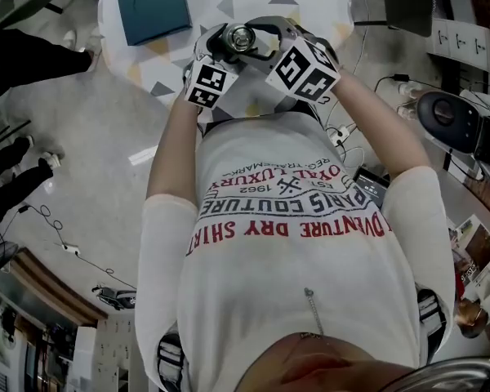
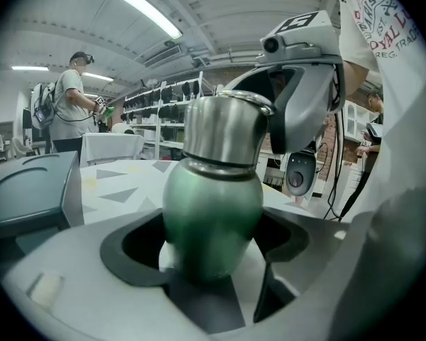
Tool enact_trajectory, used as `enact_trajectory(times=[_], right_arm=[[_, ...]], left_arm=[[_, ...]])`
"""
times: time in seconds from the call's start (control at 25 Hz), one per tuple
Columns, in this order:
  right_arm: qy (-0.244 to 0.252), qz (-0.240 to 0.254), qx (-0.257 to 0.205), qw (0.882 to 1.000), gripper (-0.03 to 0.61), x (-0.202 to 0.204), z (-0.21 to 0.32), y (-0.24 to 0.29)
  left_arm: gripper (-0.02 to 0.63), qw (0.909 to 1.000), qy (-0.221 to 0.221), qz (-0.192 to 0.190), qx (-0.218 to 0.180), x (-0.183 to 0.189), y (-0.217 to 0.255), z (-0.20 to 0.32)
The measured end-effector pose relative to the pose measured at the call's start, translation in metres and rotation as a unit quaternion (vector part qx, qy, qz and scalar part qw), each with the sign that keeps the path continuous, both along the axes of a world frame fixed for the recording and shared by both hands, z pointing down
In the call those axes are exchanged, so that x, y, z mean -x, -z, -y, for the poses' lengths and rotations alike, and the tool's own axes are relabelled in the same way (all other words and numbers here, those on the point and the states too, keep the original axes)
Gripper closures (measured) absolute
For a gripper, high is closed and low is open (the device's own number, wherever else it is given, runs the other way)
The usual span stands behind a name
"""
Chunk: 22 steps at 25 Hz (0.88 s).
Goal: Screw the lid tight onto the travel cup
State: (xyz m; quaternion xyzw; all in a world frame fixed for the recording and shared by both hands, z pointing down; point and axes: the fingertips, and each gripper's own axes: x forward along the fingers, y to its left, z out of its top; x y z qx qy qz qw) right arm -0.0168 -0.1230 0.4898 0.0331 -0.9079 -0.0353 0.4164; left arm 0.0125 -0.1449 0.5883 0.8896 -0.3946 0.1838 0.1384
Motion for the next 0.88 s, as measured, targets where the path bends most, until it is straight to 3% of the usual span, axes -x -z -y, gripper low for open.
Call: enact_trajectory(times=[0.2, 0.32, 0.44, 0.56, 0.72, 0.88], right_arm=[[-0.057, 0.023, -0.004, 0.998, 0.324, 0.000, 0.000, 0.002], [-0.040, 0.037, 0.006, 0.999, 0.324, -0.003, -0.003, 0.004], [0.023, 0.024, 0.021, 0.999, 0.300, -0.003, -0.011, 0.002], [0.110, -0.012, -0.011, 0.994, 0.291, -0.009, -0.013, 0.001], [0.220, -0.063, -0.052, 0.972, 0.290, -0.015, -0.008, -0.002], [0.296, -0.087, -0.041, 0.950, 0.291, -0.013, -0.007, 0.004]], left_arm=[[0.232, 1.0000, -0.004, 0.002, 0.000, -0.001, 0.004, -0.001], [0.232, 1.0000, -0.004, 0.003, 0.001, -0.003, 0.005, -0.003], [0.232, 1.0000, -0.001, 0.003, -0.001, -0.002, 0.008, -0.003], [0.232, 1.0000, 0.003, 0.002, 0.006, -0.003, -0.001, -0.005], [0.233, 1.0000, -0.001, 0.003, 0.005, -0.004, 0.000, -0.005], [0.233, 1.0000, 0.004, 0.004, 0.004, -0.004, 0.003, -0.004]])
